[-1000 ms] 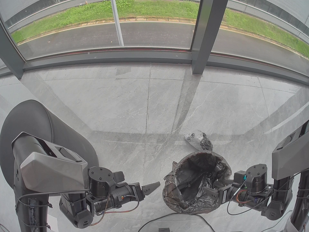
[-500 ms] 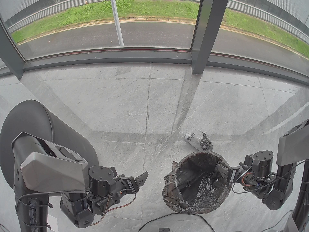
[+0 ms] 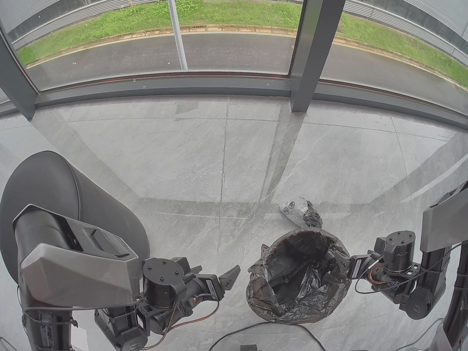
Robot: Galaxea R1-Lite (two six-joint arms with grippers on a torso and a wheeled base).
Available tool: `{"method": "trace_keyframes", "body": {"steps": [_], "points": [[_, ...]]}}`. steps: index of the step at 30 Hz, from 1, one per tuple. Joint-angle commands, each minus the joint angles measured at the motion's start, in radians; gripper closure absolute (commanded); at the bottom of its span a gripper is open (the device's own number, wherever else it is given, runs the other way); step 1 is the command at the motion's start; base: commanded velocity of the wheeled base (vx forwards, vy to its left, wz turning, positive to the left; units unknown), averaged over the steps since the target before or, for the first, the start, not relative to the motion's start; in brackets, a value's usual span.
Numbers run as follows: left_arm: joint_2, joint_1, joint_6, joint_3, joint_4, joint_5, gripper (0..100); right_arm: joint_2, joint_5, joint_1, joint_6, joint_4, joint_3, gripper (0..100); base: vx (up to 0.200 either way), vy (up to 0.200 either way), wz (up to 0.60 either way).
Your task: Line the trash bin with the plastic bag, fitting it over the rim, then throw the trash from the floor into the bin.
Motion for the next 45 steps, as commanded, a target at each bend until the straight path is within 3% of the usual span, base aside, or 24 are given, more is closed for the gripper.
{"method": "trace_keyframes", "body": {"steps": [1,4,10,16,17,21,30,45], "points": [[-0.064,-0.100,0.060,0.002,0.001,-0.002,0,-0.055,-0.001,0.004,0.000,-0.018,0.023,0,0.000,0.000,0.00],[-0.055,-0.161,0.095,-0.001,0.002,0.001,0,-0.048,0.001,0.004,0.000,-0.018,0.024,0,0.000,0.000,0.00],[-0.009,-0.210,0.115,-0.012,0.002,0.000,0,-0.055,0.011,-0.001,0.001,-0.018,0.026,0,0.000,0.000,0.00],[0.051,-0.210,0.125,-0.056,0.004,-0.003,0,-0.054,0.019,-0.004,0.001,-0.018,0.024,0,0.000,0.000,0.00],[0.117,-0.204,0.169,-0.131,0.010,-0.002,0,-0.059,0.034,-0.004,0.001,-0.018,0.024,0,0.000,0.000,0.00],[0.169,-0.203,0.203,-0.196,0.021,0.001,0,-0.068,0.044,-0.005,0.001,-0.018,0.027,0,0.000,0.000,0.00],[0.187,-0.164,0.321,-0.331,0.199,0.006,0,-0.069,0.045,-0.011,0.001,-0.018,0.038,0,0.000,0.000,0.00],[0.221,-0.123,0.327,-0.490,0.330,0.012,0,-0.060,0.045,-0.010,0.001,-0.018,0.044,0,0.000,0.000,0.00]]}}
